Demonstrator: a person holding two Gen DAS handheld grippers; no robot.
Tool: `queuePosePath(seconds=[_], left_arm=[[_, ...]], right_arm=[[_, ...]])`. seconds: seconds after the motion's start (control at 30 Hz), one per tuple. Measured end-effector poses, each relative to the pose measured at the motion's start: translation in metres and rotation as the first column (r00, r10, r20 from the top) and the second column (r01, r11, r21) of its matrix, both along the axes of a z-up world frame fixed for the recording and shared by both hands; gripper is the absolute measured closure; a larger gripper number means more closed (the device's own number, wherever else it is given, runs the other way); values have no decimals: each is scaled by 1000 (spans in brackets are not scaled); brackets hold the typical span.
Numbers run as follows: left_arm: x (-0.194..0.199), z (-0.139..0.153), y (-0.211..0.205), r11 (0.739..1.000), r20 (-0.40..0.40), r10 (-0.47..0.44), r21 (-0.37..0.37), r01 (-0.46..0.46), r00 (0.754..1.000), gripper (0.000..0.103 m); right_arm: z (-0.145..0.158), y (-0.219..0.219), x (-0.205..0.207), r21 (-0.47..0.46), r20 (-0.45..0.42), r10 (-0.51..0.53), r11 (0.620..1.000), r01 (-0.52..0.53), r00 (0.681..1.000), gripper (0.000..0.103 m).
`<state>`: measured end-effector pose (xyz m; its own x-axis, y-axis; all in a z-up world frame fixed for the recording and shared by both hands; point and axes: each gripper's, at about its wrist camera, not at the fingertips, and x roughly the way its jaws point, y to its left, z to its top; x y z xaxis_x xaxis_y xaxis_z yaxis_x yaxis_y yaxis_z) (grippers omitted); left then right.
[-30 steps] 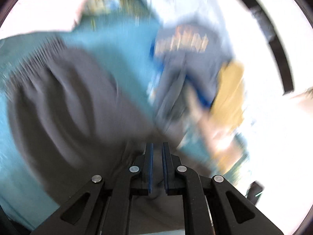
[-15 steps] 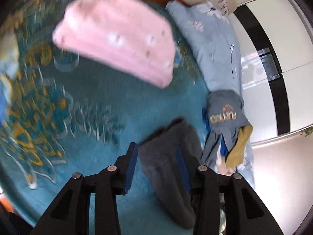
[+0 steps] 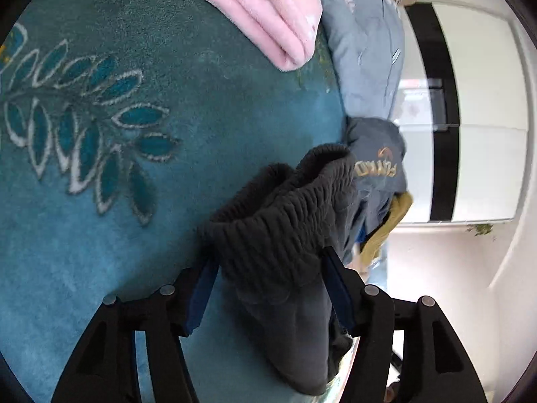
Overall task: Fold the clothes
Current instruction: 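Grasp the elastic waistband with the left gripper and lift it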
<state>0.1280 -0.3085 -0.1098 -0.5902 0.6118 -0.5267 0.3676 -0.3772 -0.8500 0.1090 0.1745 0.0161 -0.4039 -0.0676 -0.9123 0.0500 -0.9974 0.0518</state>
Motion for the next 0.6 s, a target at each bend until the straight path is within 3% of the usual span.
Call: queuePosePath(seconds=[0.1, 0.3, 0.47, 0.6], left_arm=[[-2, -7, -4, 996, -13, 64, 68, -63, 998, 40], [-2, -9, 0, 990, -55, 118, 88, -113, 991, 43], [1, -18, -1, 974, -8, 193, 127, -190, 981, 57], [1, -9, 3, 976, 20, 194, 93, -195, 981, 66]], right_arm=[[2, 6, 8, 15, 3, -17, 1000, 17, 1000, 48], [-6, 13, 11, -13, 36, -66, 998, 66, 997, 48], [-6, 3, 9, -22, 35, -35, 999, 36, 999, 48], [-3, 0, 12, -49, 13, -4, 999, 4, 1000, 48]])
